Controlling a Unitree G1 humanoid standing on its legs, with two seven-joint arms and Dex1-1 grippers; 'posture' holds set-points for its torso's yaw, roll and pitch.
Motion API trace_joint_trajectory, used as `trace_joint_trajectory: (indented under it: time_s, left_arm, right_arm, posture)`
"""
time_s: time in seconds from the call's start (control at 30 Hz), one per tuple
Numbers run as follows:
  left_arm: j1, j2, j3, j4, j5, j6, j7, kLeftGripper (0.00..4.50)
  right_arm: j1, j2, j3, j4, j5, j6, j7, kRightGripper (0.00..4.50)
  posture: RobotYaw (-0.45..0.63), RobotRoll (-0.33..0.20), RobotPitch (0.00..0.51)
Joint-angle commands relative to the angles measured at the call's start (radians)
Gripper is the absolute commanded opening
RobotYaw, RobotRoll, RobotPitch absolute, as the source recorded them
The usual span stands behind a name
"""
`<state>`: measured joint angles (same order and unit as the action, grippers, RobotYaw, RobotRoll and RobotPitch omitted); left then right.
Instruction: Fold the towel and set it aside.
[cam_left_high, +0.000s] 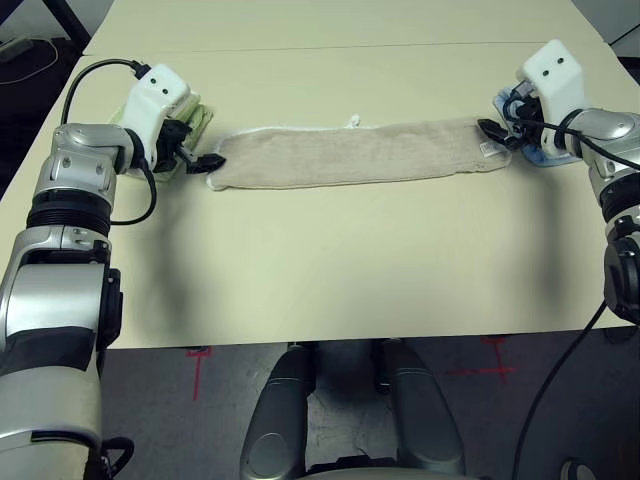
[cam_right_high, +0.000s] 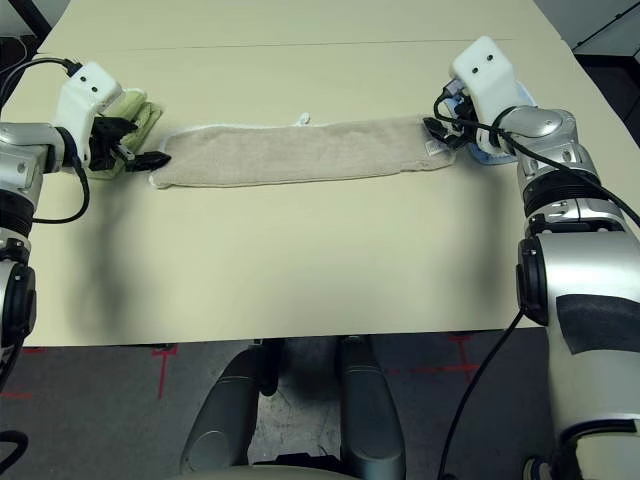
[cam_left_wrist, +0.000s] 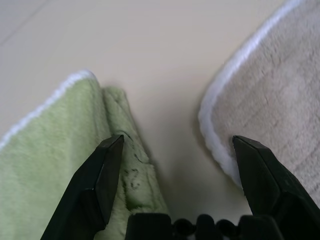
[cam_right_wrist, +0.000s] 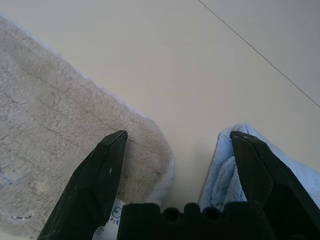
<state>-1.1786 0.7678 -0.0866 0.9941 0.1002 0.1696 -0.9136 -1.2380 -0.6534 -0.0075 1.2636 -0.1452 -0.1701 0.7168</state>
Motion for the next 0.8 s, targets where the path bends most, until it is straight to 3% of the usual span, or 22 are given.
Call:
trace_joint_trajectory:
  time_s: [0.03, 0.17, 0.37, 0.57, 0.8]
  left_arm:
    - [-0.012, 0.000, 0.054, -0.054, -0.071, 0.030, -0.075, 4.50]
    - [0.053, -0.026, 0.140, -0.212, -0.225, 0.122, -0.214, 4.50]
    - [0.185, -0.092, 0.209, -0.393, -0.328, 0.151, -0.180, 4.50]
    - [0.327, -0.113, 0.154, -0.513, -0.306, 0.052, -0.196, 4.50]
    - [0.369, -0.114, 0.136, -0.540, -0.333, -0.050, -0.257, 4.50]
  right_arm:
    - [0.025, -0.004, -0.119, -0.008, 0.144, -0.015, 0.150, 4.47]
    - [0.069, 0.011, -0.209, -0.036, 0.263, 0.019, 0.319, 4.47]
    - [0.145, 0.040, -0.238, -0.081, 0.322, 0.017, 0.370, 4.47]
    - [0.198, 0.104, -0.241, -0.146, 0.362, 0.034, 0.386, 4.47]
    - [0.233, 0.150, -0.227, -0.215, 0.375, 0.056, 0.380, 4.47]
  posture:
    - [0.00, 0.000, 0.279]
    - [0.00, 0.000, 0.277]
    - [0.00, 0.000, 0.278]
    - [0.00, 0.000, 0.280]
    - [0.00, 0.000, 0.276]
